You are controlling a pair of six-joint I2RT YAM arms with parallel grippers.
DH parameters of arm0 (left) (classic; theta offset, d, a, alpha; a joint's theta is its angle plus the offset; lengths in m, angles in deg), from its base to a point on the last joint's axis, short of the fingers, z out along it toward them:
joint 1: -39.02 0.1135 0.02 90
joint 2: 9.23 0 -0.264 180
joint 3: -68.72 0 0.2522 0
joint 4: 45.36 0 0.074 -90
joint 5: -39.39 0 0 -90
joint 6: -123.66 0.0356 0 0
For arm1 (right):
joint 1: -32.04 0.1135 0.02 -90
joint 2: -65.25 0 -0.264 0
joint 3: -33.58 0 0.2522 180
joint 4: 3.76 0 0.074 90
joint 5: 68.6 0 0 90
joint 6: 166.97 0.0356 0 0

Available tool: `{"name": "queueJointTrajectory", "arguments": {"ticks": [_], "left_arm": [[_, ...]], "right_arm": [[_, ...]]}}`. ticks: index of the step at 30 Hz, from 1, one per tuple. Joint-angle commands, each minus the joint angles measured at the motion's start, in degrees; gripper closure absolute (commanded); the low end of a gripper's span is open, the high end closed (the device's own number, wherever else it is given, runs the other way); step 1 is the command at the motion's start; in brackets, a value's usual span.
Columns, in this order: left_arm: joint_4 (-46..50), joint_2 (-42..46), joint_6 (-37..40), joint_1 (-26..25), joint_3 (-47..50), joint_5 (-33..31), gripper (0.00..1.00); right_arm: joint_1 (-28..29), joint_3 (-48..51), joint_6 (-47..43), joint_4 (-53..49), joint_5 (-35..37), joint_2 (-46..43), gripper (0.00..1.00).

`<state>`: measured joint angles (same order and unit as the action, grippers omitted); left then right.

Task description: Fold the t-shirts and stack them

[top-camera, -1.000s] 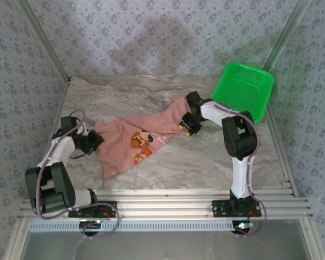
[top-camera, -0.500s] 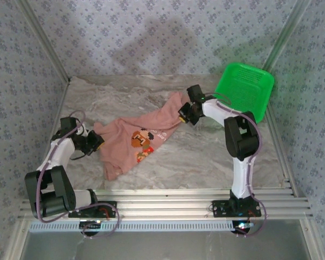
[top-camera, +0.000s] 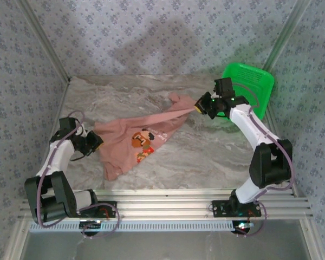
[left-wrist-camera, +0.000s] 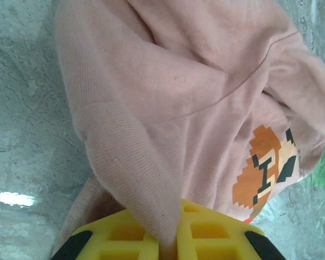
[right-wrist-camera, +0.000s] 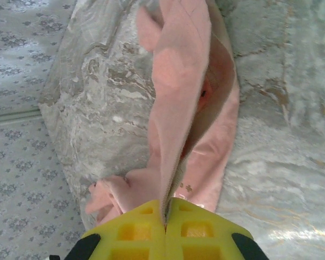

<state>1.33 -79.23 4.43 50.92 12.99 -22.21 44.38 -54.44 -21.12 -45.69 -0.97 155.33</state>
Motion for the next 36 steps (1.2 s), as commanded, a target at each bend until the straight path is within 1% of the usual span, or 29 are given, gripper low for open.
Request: {"name": "queueJointTrajectory", "arguments": {"ticks": [1, 3, 6, 7, 8, 9, 10, 11, 13, 16, 17, 18, 20, 24, 26, 28, 30, 32, 34, 36], "left_arm": [[1.3, 3.4, -2.4, -1.3, 2.8, -0.9, 0.88], [2.2, 5.4, -4.7, -1.7, 4.9, -1.2, 0.87], [5.4, 9.0, -6.4, -1.6, 6.9, -3.2, 0.74], [6.4, 10.0, -7.0, -1.5, 6.8, -3.8, 0.67], [8.3, 10.9, -7.8, -1.5, 6.2, -4.6, 0.55], [9.4, 11.6, -8.3, -1.4, 4.8, -5.3, 0.46], [10.3, 11.8, -8.5, -1.4, 3.2, -6.3, 0.41], [11.3, 11.6, -8.3, -1.4, 0.8, -7.7, 0.37], [12.2, 9.7, -7.4, -1.0, -4.0, -9.2, 0.33], [8.5, 5.1, -6.9, -1.0, -9.5, -9.6, 0.27], [6.4, 3.4, -7.1, -1.0, -10.4, -8.0, 0.26], [2.9, 0.6, -7.3, -1.2, -11.7, -6.1, 0.26], [0.9, -5.7, -6.6, -2.3, -15.9, -4.1, 0.25], [5.5, -21.2, 2.1, -9.2, -31.6, -4.8, 0.25], [10.4, -28.5, 7.2, -12.6, -40.0, -4.3, 0.25], [15.4, -35.2, 12.7, -15.8, -48.0, -5.8, 0.26], [21.1, -42.1, 16.5, -18.0, -55.0, -9.9, 0.27], [23.8, -46.5, 16.2, -18.2, -58.0, -13.3, 0.3], [23.5, -48.6, 15.2, -18.2, -58.3, -16.4, 0.3], [22.4, -50.0, 13.9, -18.1, -58.7, -17.4, 0.3]], "right_arm": [[-0.1, 3.6, -3.2, -5.5, -1.1, -5.2, 1.0], [-0.1, 7.1, -4.2, -7.6, -0.4, -8.0, 1.0], [0.1, 12.9, -6.2, -11.0, 1.2, -12.1, 1.0], [0.1, 14.3, -7.2, -12.5, 2.4, -13.2, 1.0], [0.0, 15.6, -8.8, -14.6, 3.9, -14.4, 1.0], [0.0, 16.8, -10.3, -16.5, 4.5, -15.6, 1.0], [0.1, 17.9, -11.4, -17.7, 5.0, -16.7, 1.0], [0.1, 18.9, -12.4, -18.8, 6.6, -17.9, 1.0], [0.4, 20.3, -13.9, -22.4, 9.5, -19.6, 1.0], [0.6, 22.1, -19.3, -28.4, 14.0, -21.9, 1.0], [0.6, 22.8, -19.3, -29.5, 14.5, -22.6, 1.0], [0.5, 23.5, -21.2, -30.2, 15.1, -23.2, 1.0], [0.5, 24.4, -22.1, -30.1, 16.9, -23.9, 1.0], [0.0, 24.8, -24.4, -29.6, 17.2, -22.7, 1.0], [0.0, 24.3, -24.8, -28.6, 16.8, -21.9, 1.0], [0.0, 23.7, -25.0, -27.6, 16.7, -20.9, 1.0], [0.1, 22.4, -25.5, -26.9, 17.0, -19.7, 1.0], [0.3, 21.6, -25.5, -26.4, 16.6, -19.0, 1.0], [0.4, 20.6, -25.6, -26.4, 16.5, -18.3, 1.0], [0.7, 20.0, -25.6, -26.0, 15.9, -18.2, 1.0]]}}
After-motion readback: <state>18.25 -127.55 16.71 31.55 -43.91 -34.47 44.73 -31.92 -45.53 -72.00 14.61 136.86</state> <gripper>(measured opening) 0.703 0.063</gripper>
